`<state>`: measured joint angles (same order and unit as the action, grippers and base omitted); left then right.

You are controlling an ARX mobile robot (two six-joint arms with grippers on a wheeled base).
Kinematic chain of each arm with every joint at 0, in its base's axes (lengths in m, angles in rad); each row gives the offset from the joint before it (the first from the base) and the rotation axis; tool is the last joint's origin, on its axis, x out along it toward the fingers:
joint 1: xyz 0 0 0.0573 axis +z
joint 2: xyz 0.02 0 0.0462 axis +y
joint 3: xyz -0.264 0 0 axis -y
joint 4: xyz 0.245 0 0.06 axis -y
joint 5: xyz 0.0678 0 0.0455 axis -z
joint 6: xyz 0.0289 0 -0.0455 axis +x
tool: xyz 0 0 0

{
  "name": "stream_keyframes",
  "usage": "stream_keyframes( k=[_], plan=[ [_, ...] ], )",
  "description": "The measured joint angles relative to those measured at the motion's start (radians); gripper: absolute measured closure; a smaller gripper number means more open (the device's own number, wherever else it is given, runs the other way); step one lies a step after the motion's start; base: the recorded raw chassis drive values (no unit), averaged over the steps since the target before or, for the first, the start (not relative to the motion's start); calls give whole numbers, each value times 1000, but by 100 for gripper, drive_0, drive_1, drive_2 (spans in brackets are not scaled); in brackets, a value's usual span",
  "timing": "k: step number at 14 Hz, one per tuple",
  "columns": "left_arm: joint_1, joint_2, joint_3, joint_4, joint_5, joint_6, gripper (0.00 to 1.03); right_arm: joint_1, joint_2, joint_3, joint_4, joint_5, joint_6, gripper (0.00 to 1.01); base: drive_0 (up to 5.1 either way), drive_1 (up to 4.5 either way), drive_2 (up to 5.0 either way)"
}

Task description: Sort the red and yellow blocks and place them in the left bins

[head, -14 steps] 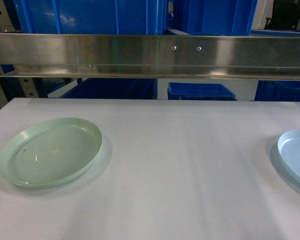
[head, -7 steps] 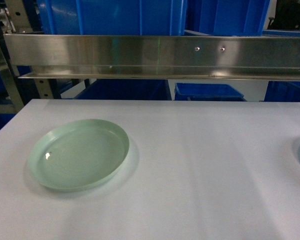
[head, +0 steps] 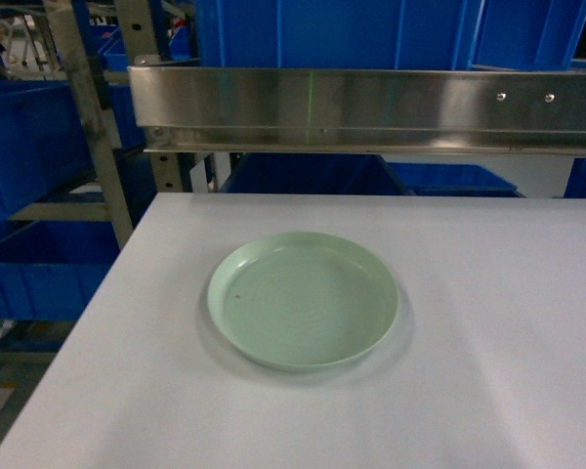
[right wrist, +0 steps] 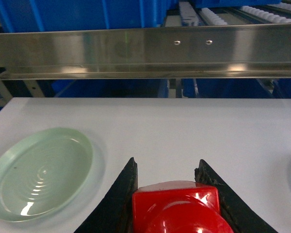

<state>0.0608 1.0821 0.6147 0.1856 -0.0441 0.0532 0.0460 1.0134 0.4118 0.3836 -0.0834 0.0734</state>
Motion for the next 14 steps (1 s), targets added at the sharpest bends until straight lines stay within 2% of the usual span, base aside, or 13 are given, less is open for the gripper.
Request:
stream_keyframes(
  k=[14],
  plan=[
    [2,0,-1,2,-1,0,77,0,0,0,-1,0,0,73,-497,226,259]
  ],
)
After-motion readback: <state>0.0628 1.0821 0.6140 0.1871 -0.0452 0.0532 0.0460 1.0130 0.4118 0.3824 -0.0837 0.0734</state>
